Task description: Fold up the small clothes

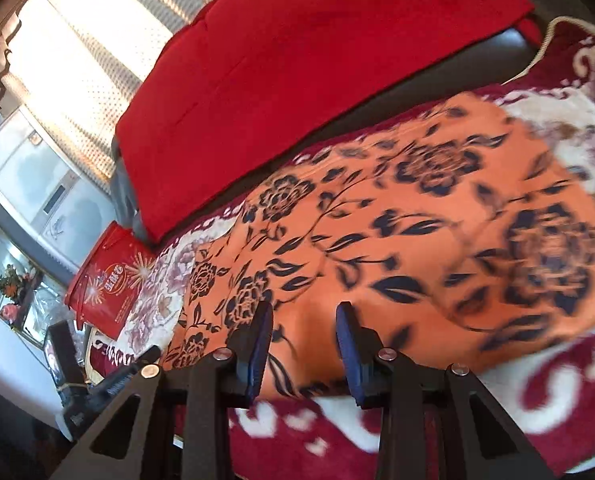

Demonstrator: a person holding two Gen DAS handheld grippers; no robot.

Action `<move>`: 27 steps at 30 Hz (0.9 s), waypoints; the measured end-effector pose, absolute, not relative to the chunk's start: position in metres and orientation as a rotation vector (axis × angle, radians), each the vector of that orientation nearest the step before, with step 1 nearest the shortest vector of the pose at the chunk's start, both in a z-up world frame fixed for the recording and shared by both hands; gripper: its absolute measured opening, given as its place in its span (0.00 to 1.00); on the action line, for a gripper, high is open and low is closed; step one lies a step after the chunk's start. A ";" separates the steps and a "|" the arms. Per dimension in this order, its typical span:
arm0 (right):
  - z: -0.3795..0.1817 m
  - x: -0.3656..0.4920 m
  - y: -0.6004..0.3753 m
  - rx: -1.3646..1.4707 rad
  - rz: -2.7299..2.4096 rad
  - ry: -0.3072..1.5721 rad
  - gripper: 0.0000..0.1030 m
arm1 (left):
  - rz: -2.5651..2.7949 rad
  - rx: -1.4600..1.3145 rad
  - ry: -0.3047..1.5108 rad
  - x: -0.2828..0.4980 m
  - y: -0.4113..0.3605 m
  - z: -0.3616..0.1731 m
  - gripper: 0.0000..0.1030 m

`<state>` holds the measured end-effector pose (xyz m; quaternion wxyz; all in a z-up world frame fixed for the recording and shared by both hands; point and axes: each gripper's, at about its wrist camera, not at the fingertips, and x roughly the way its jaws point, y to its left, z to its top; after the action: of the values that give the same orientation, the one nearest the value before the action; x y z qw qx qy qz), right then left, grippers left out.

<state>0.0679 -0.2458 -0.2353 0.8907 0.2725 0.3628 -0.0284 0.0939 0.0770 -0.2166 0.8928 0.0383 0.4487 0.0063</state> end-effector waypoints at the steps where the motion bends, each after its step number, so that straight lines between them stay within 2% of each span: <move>1: -0.245 0.076 -0.243 0.573 -0.063 0.784 0.34 | 0.012 0.129 0.990 0.100 0.069 -0.231 1.00; 3: -0.273 0.089 -0.239 0.576 -0.097 0.897 0.36 | 0.016 0.128 0.988 0.100 0.068 -0.234 1.00; 7: -0.257 0.069 -0.246 0.618 -0.067 0.876 0.35 | -0.005 0.050 0.979 0.096 0.078 -0.221 1.00; 10: -0.237 0.034 -0.269 0.692 -0.067 0.781 0.36 | -0.047 -0.023 0.928 0.085 0.082 -0.206 1.00; 11: -0.233 0.021 -0.281 0.736 -0.078 0.748 0.44 | -0.074 -0.032 0.908 0.082 0.078 -0.200 1.00; 12: -0.232 0.011 -0.289 0.772 -0.088 0.727 0.64 | -0.095 -0.038 0.892 0.079 0.076 -0.196 1.00; 13: -0.232 -0.004 -0.303 0.837 -0.110 0.685 0.71 | -0.117 -0.045 0.877 0.078 0.073 -0.193 1.00; 14: -0.234 -0.022 -0.319 0.906 -0.139 0.632 0.73 | -0.143 -0.056 0.866 0.076 0.069 -0.191 1.00; 19: -0.259 -0.067 -0.370 1.124 -0.206 0.528 0.73 | -0.166 -0.063 0.890 0.075 0.057 -0.196 1.00; 27: -0.294 -0.053 -0.395 1.257 -0.229 0.505 0.70 | -0.129 -0.019 0.886 0.076 0.054 -0.205 1.00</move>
<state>-0.0533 -0.3948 -0.2943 0.7734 0.5801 0.2329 -0.1057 0.0758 0.0539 -0.2050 0.9015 -0.0094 0.4282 -0.0625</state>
